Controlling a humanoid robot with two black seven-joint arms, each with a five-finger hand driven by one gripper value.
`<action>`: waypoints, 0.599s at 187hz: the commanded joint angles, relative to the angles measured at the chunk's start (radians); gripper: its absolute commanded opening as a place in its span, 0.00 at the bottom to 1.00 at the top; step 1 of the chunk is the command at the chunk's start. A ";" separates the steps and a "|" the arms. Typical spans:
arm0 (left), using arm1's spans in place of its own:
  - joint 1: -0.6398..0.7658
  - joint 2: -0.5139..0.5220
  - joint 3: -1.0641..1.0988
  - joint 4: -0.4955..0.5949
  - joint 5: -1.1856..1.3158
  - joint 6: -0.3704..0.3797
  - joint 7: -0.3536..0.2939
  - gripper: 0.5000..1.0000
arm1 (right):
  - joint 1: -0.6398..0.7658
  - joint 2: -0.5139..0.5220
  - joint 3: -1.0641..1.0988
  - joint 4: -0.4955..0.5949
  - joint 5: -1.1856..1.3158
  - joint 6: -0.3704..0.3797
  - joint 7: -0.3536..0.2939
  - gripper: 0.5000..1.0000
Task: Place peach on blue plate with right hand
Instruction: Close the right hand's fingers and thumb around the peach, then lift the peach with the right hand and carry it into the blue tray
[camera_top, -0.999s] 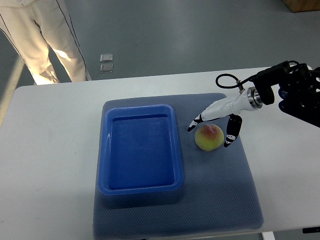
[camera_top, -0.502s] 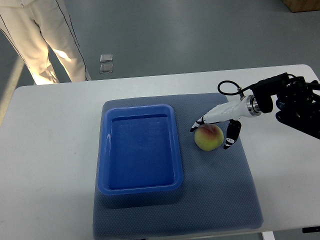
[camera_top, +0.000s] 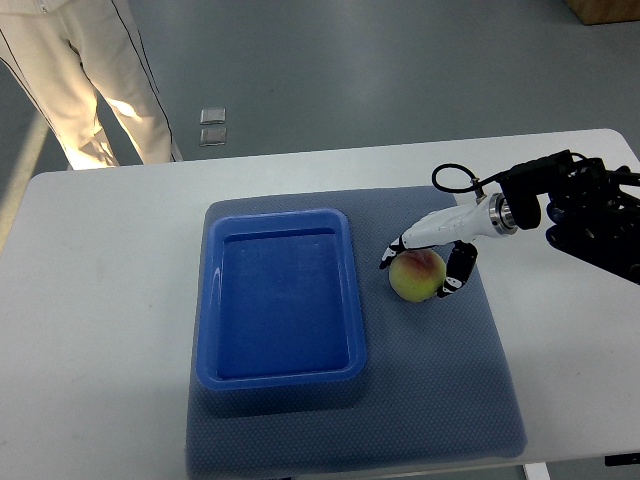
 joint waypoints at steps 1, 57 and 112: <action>0.000 0.000 0.000 0.000 0.000 0.000 0.000 1.00 | 0.000 0.000 0.000 0.000 0.002 0.001 0.000 0.59; 0.000 0.000 0.000 0.000 0.000 0.000 0.000 1.00 | 0.006 0.000 0.005 0.000 0.010 0.001 0.008 0.43; 0.000 0.000 0.001 0.000 0.000 0.000 0.000 1.00 | 0.067 -0.017 0.051 0.000 0.042 0.013 0.012 0.43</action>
